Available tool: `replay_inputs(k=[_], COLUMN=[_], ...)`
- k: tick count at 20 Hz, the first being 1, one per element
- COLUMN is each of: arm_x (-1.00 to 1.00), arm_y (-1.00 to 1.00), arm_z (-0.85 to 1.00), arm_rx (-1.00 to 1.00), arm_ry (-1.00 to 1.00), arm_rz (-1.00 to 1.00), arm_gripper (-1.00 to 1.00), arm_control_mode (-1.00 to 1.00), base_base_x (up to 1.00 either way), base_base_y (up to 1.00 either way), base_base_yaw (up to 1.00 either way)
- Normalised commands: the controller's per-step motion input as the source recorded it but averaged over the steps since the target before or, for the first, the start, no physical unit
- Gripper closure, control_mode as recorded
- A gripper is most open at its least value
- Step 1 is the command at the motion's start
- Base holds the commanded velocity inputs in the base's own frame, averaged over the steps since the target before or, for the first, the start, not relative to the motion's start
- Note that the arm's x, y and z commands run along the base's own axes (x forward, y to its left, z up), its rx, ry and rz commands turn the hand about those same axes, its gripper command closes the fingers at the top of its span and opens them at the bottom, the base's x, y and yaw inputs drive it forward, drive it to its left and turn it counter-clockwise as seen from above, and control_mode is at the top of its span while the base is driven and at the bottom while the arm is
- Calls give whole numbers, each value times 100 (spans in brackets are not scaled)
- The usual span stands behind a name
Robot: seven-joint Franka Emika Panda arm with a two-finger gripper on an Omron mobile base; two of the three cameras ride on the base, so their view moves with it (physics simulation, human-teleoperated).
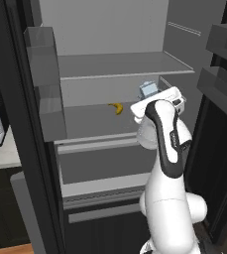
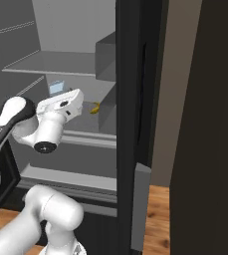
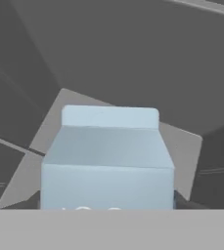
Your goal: Take out the milk from the fridge and place it on the tray on the counter. Then take the sugar cube near the tray and place it in the tray.
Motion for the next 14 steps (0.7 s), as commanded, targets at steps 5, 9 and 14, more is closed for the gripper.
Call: replay_inputs(k=[5,9,14], arm_x=[-41,-54,-72], arm_y=[-28,-16,-2], arm_z=[40,38,9], arm_rx=[2,10,11], arm_ry=[9,8,-7], arm_rz=[-16,-15,-9], arm_gripper=[100,100,100], arm_control_mode=[-100,-100,-100], base_base_x=[0,0,0], base_base_y=[0,0,0], base_base_yaw=[0,0,0])
